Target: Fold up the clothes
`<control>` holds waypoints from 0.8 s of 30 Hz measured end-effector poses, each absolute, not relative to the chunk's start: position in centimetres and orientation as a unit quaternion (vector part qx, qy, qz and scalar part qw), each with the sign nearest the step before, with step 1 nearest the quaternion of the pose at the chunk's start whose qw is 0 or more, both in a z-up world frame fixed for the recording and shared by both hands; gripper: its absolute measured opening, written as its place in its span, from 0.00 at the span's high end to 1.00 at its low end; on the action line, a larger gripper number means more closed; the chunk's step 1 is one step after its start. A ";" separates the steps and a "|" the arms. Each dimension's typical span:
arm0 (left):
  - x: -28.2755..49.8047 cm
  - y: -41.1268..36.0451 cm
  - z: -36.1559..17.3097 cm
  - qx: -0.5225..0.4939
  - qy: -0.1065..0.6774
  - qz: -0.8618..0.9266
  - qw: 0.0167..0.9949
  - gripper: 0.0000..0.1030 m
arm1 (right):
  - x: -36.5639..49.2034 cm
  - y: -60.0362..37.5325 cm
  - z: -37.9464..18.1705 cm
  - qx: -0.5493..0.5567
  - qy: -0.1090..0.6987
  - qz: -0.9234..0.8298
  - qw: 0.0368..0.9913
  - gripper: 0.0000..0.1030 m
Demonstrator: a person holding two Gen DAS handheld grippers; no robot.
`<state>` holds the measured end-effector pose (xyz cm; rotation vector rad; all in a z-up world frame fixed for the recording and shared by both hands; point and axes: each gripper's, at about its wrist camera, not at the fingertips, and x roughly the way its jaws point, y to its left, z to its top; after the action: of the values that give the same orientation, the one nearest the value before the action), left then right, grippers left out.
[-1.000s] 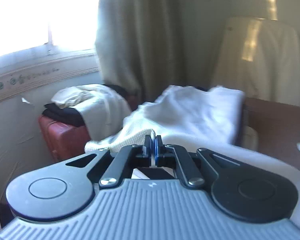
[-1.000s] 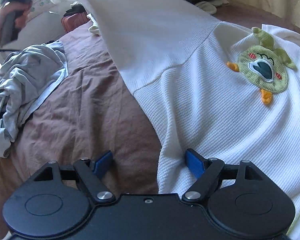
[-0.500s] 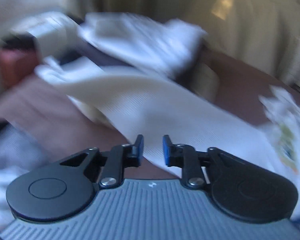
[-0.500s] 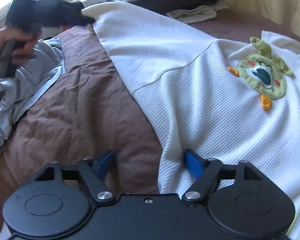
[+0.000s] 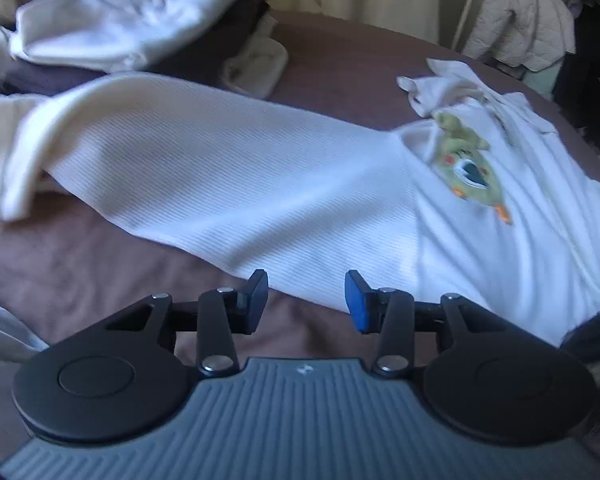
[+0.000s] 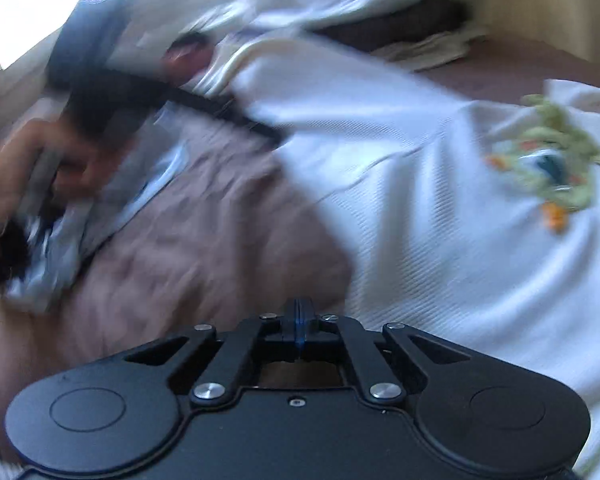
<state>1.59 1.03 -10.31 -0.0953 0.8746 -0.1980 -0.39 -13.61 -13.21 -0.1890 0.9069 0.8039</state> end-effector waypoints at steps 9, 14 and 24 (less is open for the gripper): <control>1.9 -1.3 -9.6 -0.036 0.431 -0.125 0.893 0.60 | 1.4 -14.9 -11.9 -0.047 0.434 0.336 0.835 0.85; 3.0 -3.0 -7.3 -0.014 0.444 -0.149 0.883 0.60 | 3.4 -20.3 -8.6 -0.017 0.417 0.251 0.874 0.77; 4.1 -4.5 0.3 -0.016 0.431 -0.186 0.883 0.60 | 2.8 -32.2 3.6 -0.008 0.315 0.149 0.937 0.41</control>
<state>4.07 -4.46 0.28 -0.0339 0.8984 -0.3880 2.81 -32.16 3.58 -0.0166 0.6429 0.3051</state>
